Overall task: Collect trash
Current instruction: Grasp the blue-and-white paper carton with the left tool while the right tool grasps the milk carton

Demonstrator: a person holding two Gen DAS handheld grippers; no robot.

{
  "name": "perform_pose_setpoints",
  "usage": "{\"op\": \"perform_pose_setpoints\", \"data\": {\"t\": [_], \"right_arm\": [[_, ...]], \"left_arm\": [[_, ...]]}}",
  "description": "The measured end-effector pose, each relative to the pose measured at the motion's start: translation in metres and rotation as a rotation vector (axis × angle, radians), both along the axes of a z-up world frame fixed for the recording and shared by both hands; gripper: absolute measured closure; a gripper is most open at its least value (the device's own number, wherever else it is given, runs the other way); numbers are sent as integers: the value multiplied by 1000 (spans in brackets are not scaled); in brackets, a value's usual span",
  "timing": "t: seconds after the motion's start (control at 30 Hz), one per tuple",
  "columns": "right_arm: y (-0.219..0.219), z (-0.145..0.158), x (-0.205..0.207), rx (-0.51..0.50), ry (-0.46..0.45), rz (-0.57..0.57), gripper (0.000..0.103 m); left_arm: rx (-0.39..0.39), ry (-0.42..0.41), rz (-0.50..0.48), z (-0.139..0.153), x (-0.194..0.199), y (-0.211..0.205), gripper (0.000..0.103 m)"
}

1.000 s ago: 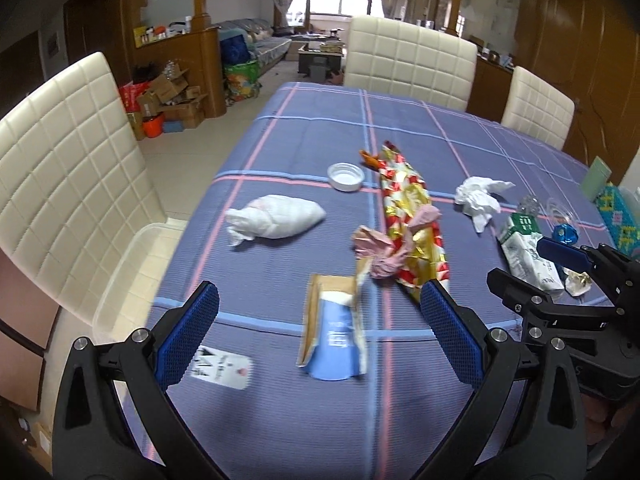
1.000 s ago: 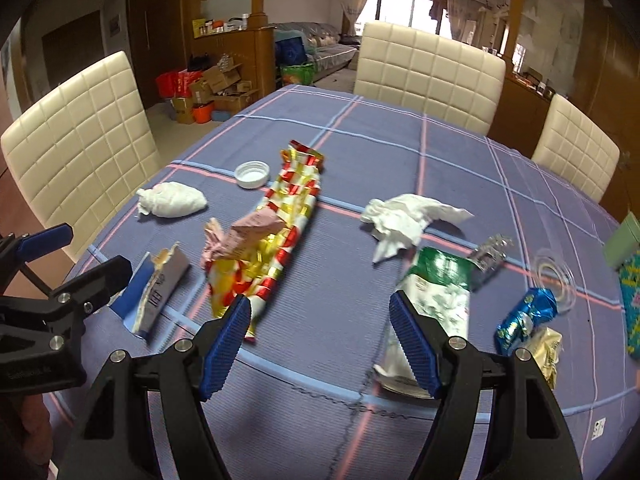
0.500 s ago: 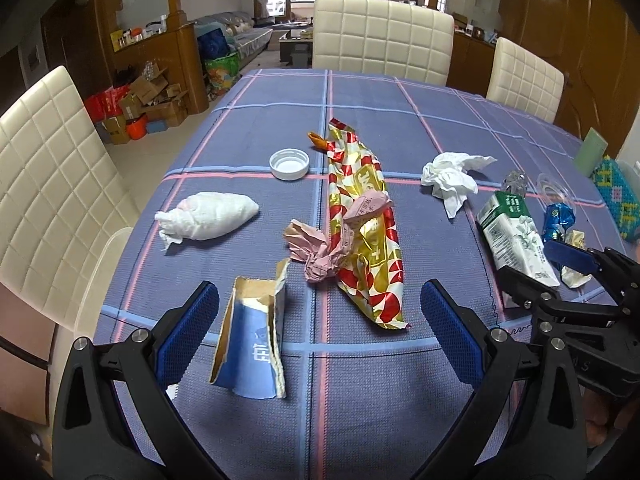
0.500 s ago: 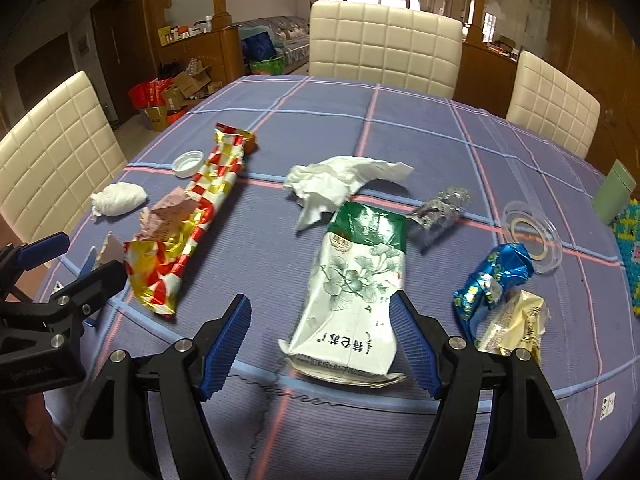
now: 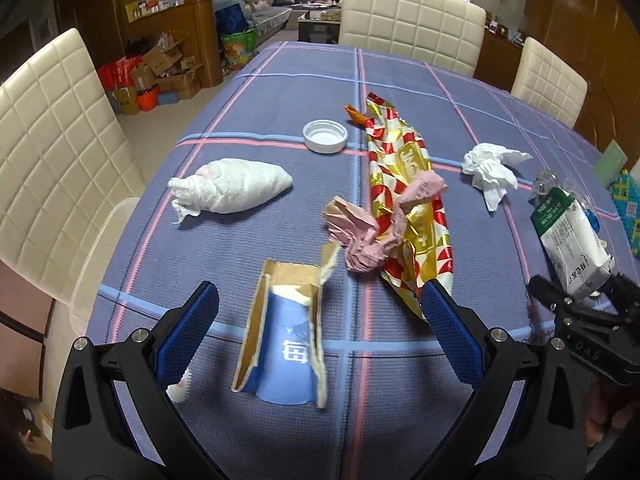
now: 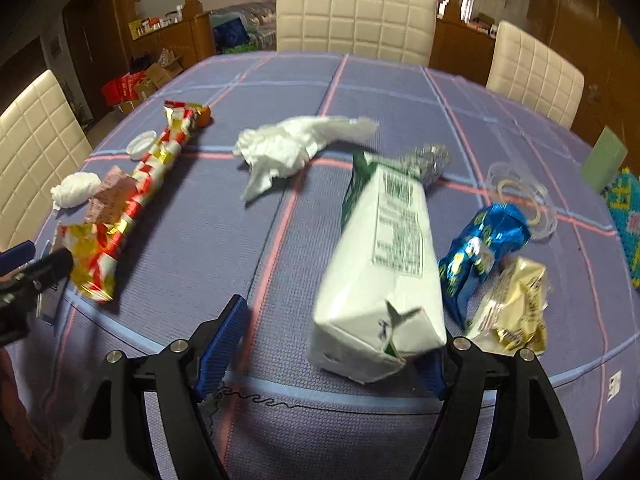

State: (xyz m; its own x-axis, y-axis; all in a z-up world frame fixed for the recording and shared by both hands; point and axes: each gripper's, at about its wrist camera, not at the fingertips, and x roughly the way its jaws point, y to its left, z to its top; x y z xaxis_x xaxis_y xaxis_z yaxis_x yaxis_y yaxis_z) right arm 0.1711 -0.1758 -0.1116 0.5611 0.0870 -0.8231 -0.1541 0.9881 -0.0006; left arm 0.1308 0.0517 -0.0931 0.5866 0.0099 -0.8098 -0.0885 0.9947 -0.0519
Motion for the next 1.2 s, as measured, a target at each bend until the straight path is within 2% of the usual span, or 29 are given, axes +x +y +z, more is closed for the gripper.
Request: {"op": "perform_pose_setpoints", "data": {"t": [0.1,0.13,0.17,0.27,0.3,0.47,0.5,0.53,0.67,0.73,0.87,1.07,1.2], "right_arm": [[-3,-1,-3,23,-26,-7,31],[-2,-1,-4,27,-35,-1,38],[-1,0,-5,28,-44,1,50],[4,2,-6,38,-48,28,64],[5,2,-6,40,-48,33,65],[14,3,-8,54,-47,61,65],[16,4,-9,58,-49,67,65],[18,6,-11,59,-52,74,65],[29,14,-15,52,-75,100,65],[33,18,-17,45,-87,108,65],[44,26,-20,33,-103,125,65],[66,36,-26,10,-127,184,65],[83,42,-30,2,-141,232,65]], "left_arm": [[15,12,10,-2,-1,6,4],[18,15,11,-3,-1,8,4],[22,17,13,-3,-3,9,4],[27,21,12,-6,-11,12,4],[28,21,11,-7,-13,13,4],[49,30,7,-14,-21,15,4],[53,32,8,-15,-21,15,8],[44,43,8,-18,-20,17,16],[17,43,8,-18,-19,23,35],[7,36,4,-17,-20,26,62],[-51,26,15,-14,-23,38,67],[-49,-22,39,-2,-32,52,68],[-16,-45,72,6,-37,61,68]]}}
